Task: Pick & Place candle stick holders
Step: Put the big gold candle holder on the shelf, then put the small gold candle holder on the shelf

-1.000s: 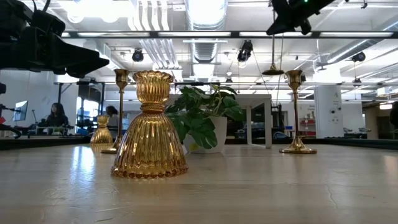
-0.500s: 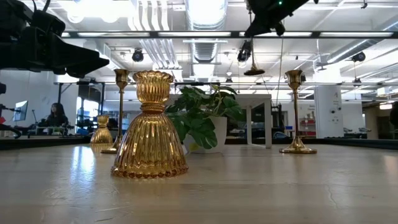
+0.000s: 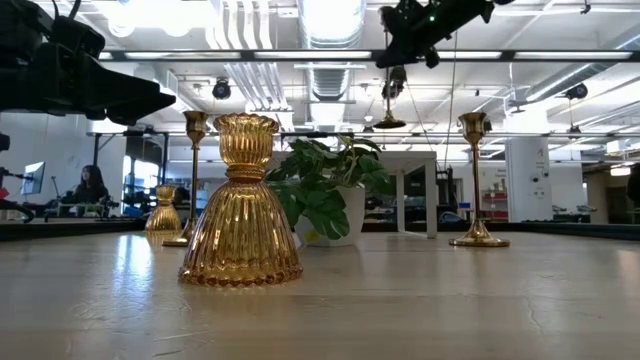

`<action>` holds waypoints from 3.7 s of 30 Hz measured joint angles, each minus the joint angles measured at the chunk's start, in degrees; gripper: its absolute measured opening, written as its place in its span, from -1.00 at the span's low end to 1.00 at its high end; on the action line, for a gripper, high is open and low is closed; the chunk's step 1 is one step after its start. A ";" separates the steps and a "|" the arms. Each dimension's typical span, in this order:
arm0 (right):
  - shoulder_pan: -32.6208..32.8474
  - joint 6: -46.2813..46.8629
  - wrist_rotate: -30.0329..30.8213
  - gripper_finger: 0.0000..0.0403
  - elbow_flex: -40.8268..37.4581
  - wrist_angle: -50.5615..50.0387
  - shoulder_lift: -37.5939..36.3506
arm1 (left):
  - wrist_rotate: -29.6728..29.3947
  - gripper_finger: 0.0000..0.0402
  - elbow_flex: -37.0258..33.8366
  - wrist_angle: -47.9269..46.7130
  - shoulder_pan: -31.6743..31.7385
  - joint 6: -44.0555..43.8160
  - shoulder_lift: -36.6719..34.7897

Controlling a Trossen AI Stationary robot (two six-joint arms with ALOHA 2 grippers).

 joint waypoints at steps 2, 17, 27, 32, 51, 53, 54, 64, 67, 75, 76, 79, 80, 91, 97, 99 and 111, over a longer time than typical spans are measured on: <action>0.00 0.10 -0.31 -0.95 0.00 1.40 1.00 | 0.02 0.59 0.00 -0.01 -0.01 -0.01 0.00; -4.63 3.43 -6.34 -0.95 -0.15 5.99 5.95 | 0.02 0.59 0.00 0.00 0.00 0.00 0.02; -7.51 3.43 -9.02 -0.95 -0.66 6.43 8.36 | 0.02 0.59 0.00 0.00 0.00 0.00 0.00; -8.34 3.41 -10.62 -0.95 -1.35 7.16 9.31 | 0.02 0.59 0.00 0.00 0.00 -0.01 0.02; -9.01 2.34 -10.81 -0.95 -11.46 17.25 7.04 | 0.02 0.59 0.00 0.00 0.00 -0.01 0.02; -9.01 2.38 -10.85 -0.95 -11.75 17.53 7.02 | 0.02 0.59 0.00 0.00 -0.02 -0.02 0.02; -9.01 2.38 -10.85 -0.95 -11.81 17.57 6.97 | 0.00 0.59 0.00 0.00 -0.02 0.00 0.02; -9.01 2.39 -10.83 -0.95 -10.83 16.05 7.05 | 0.02 0.59 0.00 0.00 -0.01 0.00 0.02; -9.01 2.25 -10.85 -0.94 -10.75 15.66 7.06 | 0.02 0.59 0.00 0.02 0.00 -0.02 0.00; -8.98 2.42 -10.92 -0.86 -10.93 14.32 7.29 | 0.02 0.59 0.00 0.00 -0.01 0.00 0.01; -9.00 2.38 -10.83 -0.84 -11.00 14.18 7.50 | 0.02 0.59 0.00 0.00 -0.02 -0.02 0.00; -9.01 2.14 -10.81 -0.81 -10.99 14.71 7.44 | 0.02 0.59 0.00 0.00 -0.02 0.00 0.02; -9.01 2.11 -10.80 -0.80 -10.96 14.99 7.37 | 0.02 0.59 0.00 0.01 0.00 0.00 0.02; -9.01 0.88 -10.81 -0.49 -10.97 15.43 7.35 | 0.02 0.59 0.00 0.02 0.00 0.00 0.00; -9.01 0.21 -10.81 -0.14 -10.97 15.62 7.31 | 0.02 0.59 0.00 0.00 0.00 -0.02 0.00; -9.01 0.05 -10.70 -0.01 -10.97 15.65 7.31 | 0.02 0.59 0.00 0.02 0.00 0.00 0.02; -9.01 0.41 -10.22 0.49 -10.91 15.40 6.92 | 0.02 0.59 0.00 0.01 -0.02 -0.01 0.00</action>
